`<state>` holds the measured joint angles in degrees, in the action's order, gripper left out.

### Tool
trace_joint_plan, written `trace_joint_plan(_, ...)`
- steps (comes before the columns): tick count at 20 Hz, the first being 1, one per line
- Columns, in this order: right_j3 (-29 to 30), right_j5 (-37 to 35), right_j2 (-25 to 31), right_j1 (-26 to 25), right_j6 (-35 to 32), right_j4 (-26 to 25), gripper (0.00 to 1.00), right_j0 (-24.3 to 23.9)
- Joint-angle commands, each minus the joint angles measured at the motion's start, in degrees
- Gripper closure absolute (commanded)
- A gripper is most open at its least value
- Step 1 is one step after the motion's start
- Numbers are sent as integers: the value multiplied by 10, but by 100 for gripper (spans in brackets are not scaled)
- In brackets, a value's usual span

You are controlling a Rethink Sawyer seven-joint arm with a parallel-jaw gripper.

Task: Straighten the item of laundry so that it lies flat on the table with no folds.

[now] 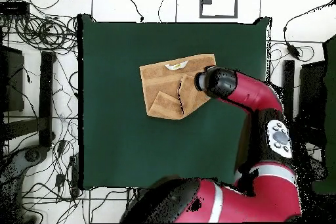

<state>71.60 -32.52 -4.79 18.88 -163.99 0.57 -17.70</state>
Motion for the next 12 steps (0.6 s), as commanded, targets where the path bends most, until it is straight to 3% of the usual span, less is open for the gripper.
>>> trace_joint_plan(1,-23,-20,0,-78,-108,35,0,55)
trace_joint_plan(6,-33,-16,-9,-95,-98,44,0,62)
trace_joint_plan(12,-10,-17,11,-90,-42,42,0,28)
